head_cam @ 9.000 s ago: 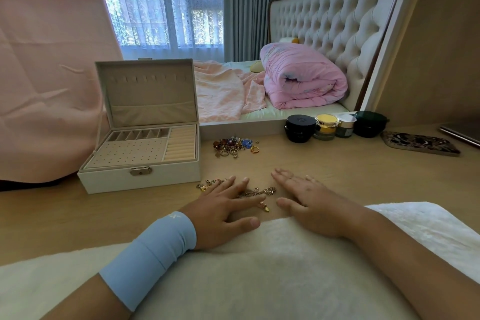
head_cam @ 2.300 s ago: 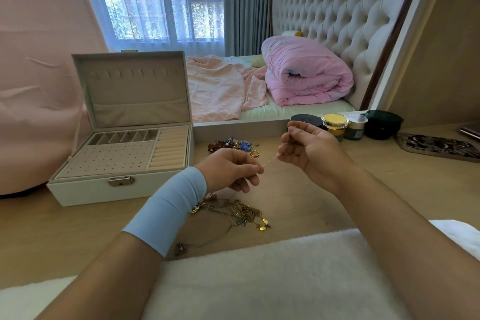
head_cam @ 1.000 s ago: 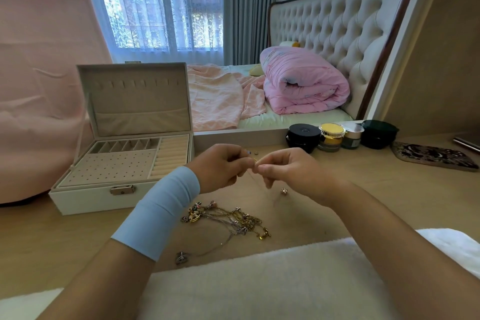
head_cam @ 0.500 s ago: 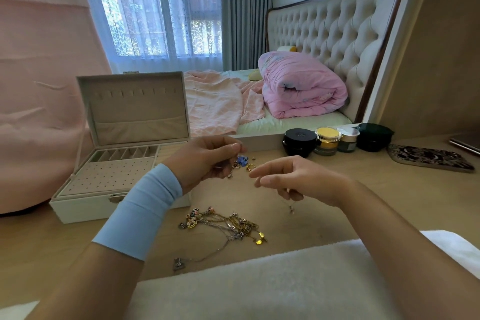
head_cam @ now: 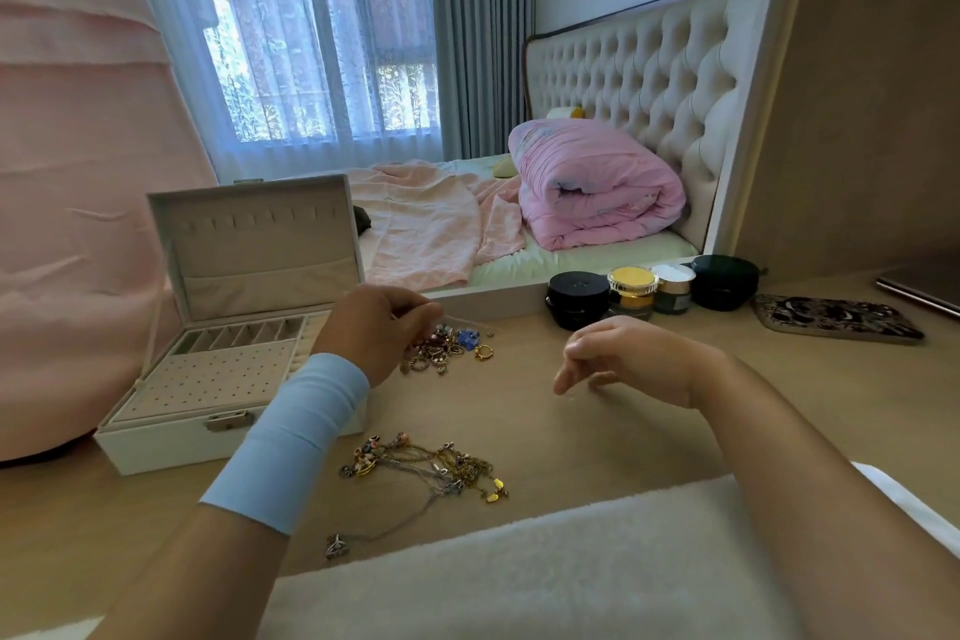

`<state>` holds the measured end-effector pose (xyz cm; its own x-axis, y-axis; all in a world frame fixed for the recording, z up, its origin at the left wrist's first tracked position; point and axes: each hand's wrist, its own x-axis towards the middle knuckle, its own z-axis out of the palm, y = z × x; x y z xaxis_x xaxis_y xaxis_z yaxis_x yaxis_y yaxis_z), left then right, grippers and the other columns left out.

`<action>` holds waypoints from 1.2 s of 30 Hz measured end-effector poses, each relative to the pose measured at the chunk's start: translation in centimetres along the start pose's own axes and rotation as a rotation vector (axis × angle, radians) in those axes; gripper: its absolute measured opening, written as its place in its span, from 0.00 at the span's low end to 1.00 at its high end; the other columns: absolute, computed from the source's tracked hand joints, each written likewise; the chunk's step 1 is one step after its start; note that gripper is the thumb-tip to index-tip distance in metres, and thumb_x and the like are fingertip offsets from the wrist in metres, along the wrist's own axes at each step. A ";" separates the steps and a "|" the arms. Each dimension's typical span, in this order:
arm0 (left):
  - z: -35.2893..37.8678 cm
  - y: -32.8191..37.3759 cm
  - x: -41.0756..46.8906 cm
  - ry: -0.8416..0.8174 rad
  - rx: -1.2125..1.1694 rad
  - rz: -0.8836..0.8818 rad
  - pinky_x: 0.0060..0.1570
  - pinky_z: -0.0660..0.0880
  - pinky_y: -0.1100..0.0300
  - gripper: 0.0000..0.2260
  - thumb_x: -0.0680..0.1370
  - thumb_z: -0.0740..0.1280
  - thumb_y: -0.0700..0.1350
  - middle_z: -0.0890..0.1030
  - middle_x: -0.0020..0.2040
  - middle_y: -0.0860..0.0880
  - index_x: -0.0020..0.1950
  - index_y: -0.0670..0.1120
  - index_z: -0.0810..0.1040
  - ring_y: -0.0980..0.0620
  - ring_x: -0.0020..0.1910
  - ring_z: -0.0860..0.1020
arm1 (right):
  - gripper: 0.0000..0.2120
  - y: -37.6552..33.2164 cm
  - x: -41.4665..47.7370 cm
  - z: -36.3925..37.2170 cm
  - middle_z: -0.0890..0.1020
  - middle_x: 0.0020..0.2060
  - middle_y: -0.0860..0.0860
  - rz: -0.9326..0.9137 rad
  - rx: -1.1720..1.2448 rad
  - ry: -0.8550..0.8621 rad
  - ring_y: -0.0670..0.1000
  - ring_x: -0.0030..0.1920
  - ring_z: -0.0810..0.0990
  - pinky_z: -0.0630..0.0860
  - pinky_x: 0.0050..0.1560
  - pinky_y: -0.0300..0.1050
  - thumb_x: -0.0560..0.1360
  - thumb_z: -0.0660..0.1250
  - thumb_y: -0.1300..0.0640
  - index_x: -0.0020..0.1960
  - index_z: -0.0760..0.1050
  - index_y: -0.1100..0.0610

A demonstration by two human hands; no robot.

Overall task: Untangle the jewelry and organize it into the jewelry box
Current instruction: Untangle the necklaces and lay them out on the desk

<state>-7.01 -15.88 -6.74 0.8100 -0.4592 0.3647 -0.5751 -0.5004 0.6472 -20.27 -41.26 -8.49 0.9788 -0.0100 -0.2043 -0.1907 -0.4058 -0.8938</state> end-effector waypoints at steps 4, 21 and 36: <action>1.3 -0.4 0.9 -0.058 0.049 -0.058 0.39 0.78 0.61 0.07 0.77 0.70 0.49 0.83 0.34 0.53 0.42 0.50 0.85 0.50 0.32 0.80 | 0.12 2.4 -0.3 -1.7 0.79 0.36 0.58 0.009 0.338 0.143 0.57 0.40 0.82 0.77 0.51 0.53 0.83 0.58 0.60 0.45 0.76 0.61; 7.4 -0.2 0.7 -0.258 0.602 0.011 0.53 0.78 0.57 0.08 0.78 0.66 0.53 0.82 0.54 0.57 0.50 0.59 0.85 0.53 0.54 0.77 | 0.07 4.8 0.7 -2.0 0.81 0.55 0.47 0.203 -0.684 0.639 0.50 0.53 0.78 0.74 0.48 0.45 0.79 0.68 0.48 0.54 0.83 0.45; 8.5 0.1 -2.7 -0.760 0.587 0.056 0.77 0.41 0.50 0.32 0.81 0.45 0.64 0.37 0.79 0.54 0.80 0.51 0.40 0.57 0.77 0.37 | 0.37 2.8 2.2 1.0 0.38 0.81 0.55 0.528 -0.850 0.149 0.55 0.81 0.36 0.43 0.80 0.60 0.84 0.52 0.40 0.83 0.40 0.55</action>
<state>-10.29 -20.92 -13.32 0.6078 -0.7432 -0.2797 -0.7436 -0.6563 0.1280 -18.76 -41.47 -11.86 0.7949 -0.4666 -0.3878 -0.5427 -0.8326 -0.1108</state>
